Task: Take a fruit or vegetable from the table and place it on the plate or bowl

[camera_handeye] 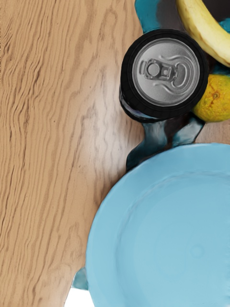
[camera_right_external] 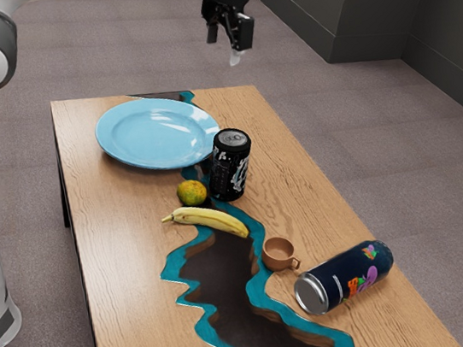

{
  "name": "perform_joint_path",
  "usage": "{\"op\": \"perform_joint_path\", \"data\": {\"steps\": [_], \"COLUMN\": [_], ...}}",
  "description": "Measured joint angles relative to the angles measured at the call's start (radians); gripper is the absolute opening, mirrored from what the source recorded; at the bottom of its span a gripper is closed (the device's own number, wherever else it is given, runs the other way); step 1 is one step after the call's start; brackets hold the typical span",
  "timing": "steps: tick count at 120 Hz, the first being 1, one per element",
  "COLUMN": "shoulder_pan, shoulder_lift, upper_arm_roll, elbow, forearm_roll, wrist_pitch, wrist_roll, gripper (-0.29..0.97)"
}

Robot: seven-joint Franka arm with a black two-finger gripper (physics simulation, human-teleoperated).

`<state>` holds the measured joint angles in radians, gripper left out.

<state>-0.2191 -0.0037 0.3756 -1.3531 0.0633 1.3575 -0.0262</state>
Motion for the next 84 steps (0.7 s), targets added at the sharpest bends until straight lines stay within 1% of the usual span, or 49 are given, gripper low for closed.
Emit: {"op": "perform_joint_path", "data": {"steps": [9,15,24,33,37,40,49,54,61,72,78,84], "shoulder_pan": [0.088,0.131,0.178,0.193,0.163,0.113,-0.086,-0.149,-0.172,-0.169,-0.169,-0.183], "shoulder_lift": [0.001,0.000,0.019,0.057,0.085,0.100,0.160,0.186,0.200,0.205,0.204,0.174], "upper_arm_roll": [-0.056,-0.079,-0.090,-0.087,-0.090,-0.103,-0.205,-0.264,-0.312,-0.328,-0.326,-0.306], "elbow": [0.002,0.003,-0.002,0.017,0.031,0.039,0.102,0.133,0.151,0.104,0.028,-0.093], "forearm_roll": [0.025,0.036,0.050,0.029,0.024,0.025,0.029,0.028,0.009,-0.034,-0.057,-0.073], "wrist_pitch": [0.009,0.013,0.018,0.027,0.033,0.037,0.047,0.051,0.052,0.048,0.056,0.097], "wrist_roll": [0.010,0.016,0.027,0.031,0.031,0.032,0.035,0.040,0.051,0.065,0.071,0.078], "gripper": [0.68,0.68,0.68,0.68,0.68,0.68,0.68,0.68,0.68,0.68,0.68,0.68]}}
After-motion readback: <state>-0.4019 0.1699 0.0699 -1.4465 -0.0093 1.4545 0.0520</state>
